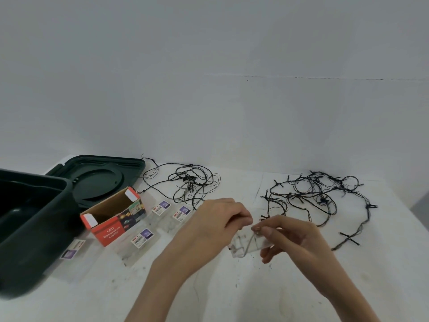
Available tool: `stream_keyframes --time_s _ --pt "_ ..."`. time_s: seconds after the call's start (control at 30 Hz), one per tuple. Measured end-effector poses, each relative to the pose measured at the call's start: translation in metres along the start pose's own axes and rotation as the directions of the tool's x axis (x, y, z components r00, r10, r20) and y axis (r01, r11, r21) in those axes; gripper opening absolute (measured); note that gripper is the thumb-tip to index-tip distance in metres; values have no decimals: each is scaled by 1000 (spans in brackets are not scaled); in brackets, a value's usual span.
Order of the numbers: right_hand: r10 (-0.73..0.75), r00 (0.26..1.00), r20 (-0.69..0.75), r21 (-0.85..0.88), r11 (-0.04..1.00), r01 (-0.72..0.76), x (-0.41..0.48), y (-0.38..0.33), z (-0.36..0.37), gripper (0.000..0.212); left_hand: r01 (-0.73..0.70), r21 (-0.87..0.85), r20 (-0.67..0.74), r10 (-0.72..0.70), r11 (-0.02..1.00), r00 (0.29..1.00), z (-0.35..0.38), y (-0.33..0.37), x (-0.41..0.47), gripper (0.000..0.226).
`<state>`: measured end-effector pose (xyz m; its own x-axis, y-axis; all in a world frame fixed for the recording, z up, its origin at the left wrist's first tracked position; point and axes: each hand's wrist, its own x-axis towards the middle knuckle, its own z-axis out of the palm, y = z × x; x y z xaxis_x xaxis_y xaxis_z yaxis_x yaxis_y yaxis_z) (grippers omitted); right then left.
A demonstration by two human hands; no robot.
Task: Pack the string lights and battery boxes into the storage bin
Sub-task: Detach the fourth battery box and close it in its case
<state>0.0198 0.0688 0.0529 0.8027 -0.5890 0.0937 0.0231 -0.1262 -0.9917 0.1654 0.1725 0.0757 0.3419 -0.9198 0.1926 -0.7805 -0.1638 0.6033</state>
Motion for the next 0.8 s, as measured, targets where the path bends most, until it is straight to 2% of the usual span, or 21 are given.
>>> stream_keyframes --time_s 0.1,0.17,0.27,0.33,0.4,0.47,0.53,0.63,0.7,0.8 --pt "-17 1000 25 100 995 14 0 3 -2 14 41 -187 -33 -48 981 998 0 -2 -1 8" --pt "-21 999 50 184 983 12 0 4 -3 11 101 -352 -4 -110 931 994 0 -6 -1 10" --pt "-9 994 113 366 930 -34 1 7 -3 38 201 -562 121 -161 802 980 2 -10 -2 18" --pt "2 995 95 455 889 -45 3 8 -1 46 251 -642 159 -194 725 968 6 -10 -6 27" --pt "8 999 39 514 858 -27 5 8 3 47 282 -668 185 -214 689 959 12 -8 -12 35" --pt "-2 998 -59 520 853 33 7 8 6 47 302 -696 194 -234 652 953 18 -6 -16 27" --pt "-41 982 -184 442 889 120 8 5 8 39 332 -719 219 -254 611 942 20 -4 -20 17" --pt "-122 927 -355 226 951 211 11 1 8 5 376 -708 273 -259 598 926 23 0 -24 19" --pt "-200 886 -419 36 971 236 13 0 6 16 369 -658 268 -254 656 929 22 5 -28 21" --pt "-327 859 -394 -192 943 271 15 2 3 29 327 -486 202 -260 811 944 19 12 -31 21"
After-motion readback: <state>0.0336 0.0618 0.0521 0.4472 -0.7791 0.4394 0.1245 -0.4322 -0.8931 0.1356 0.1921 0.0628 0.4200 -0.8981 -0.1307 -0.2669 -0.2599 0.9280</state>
